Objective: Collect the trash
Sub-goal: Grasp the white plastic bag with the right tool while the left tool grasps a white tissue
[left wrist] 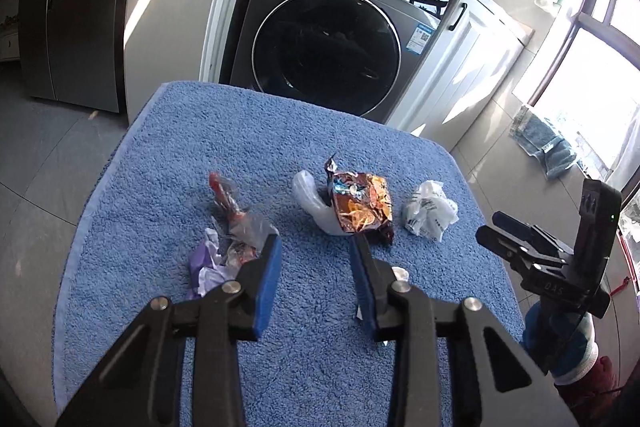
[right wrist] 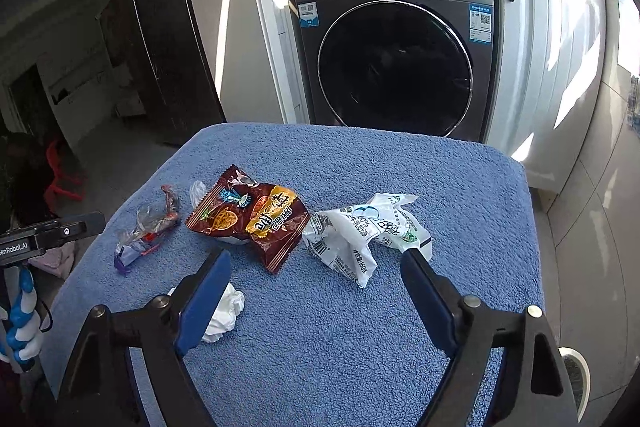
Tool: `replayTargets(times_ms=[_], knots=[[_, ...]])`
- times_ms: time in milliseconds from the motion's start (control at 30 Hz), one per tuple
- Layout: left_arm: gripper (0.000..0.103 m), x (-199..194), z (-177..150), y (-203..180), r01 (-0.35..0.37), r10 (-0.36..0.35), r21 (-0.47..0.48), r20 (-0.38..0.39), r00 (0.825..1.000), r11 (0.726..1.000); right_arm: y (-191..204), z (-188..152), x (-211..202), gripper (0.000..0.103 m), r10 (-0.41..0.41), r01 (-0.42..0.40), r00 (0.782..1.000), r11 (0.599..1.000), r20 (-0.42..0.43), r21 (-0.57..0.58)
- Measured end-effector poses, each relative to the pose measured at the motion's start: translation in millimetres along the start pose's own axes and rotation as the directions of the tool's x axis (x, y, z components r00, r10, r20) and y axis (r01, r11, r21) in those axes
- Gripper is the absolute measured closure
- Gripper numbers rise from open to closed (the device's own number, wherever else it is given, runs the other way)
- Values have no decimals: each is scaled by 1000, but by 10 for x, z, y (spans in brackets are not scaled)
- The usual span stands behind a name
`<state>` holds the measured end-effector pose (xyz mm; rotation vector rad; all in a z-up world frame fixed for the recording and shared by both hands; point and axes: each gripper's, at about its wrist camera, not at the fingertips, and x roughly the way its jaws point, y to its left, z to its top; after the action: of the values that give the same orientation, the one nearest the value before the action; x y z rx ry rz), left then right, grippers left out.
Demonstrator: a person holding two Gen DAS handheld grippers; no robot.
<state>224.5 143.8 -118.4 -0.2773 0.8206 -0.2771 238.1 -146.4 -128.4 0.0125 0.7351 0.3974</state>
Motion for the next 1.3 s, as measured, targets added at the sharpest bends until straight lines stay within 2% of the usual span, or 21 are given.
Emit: replayTargets(times_ms=[133, 233, 467, 533, 567, 633, 700, 733, 800, 1000, 1200, 1300], knots=[[70, 393, 293, -7, 24, -27, -55, -52, 998, 998, -168, 50, 145, 19, -5, 5, 1000, 1000, 2, 24], [71, 666, 429, 25, -11, 4, -72, -98, 995, 997, -278, 102, 251, 19, -8, 7, 1000, 999, 6, 38], [76, 1063, 481, 142, -33, 3, -158, -187, 982, 987, -373, 160, 589, 19, 2, 0, 1000, 999, -31, 41], [82, 1127, 458, 179, -37, -1, -189, -199, 980, 981, -374, 165, 673, 26, 9, -8, 999, 999, -40, 44], [87, 1162, 444, 190, -33, -10, -206, -205, 979, 978, -373, 165, 709, 37, 13, -11, 999, 999, -49, 47], [92, 1206, 426, 193, -26, -23, -225, -212, 977, 974, -382, 141, 741, 47, 24, -21, 998, 998, -61, 52], [94, 1218, 417, 178, -20, -28, -227, -206, 978, 974, -378, 99, 734, 57, 29, -25, 997, 999, -72, 45], [96, 1208, 414, 163, -15, -31, -227, -201, 979, 974, -376, 68, 717, 57, 30, -27, 997, 999, -74, 41], [97, 1175, 418, 124, -5, -40, -229, -190, 981, 973, -381, 22, 675, 66, 30, -27, 996, 999, -80, 31], [99, 960, 375, 98, 46, -85, -251, -150, 985, 967, -427, -81, 510, 81, 30, -27, 996, 999, -82, 36], [99, 746, 380, 24, 131, -163, -254, -113, 980, 958, -510, -146, 352, 85, 25, -19, 997, 997, -76, 73], [99, 644, 376, -6, 146, -172, -245, -89, 981, 959, -519, -166, 275, 88, 20, -15, 997, 997, -74, 78]])
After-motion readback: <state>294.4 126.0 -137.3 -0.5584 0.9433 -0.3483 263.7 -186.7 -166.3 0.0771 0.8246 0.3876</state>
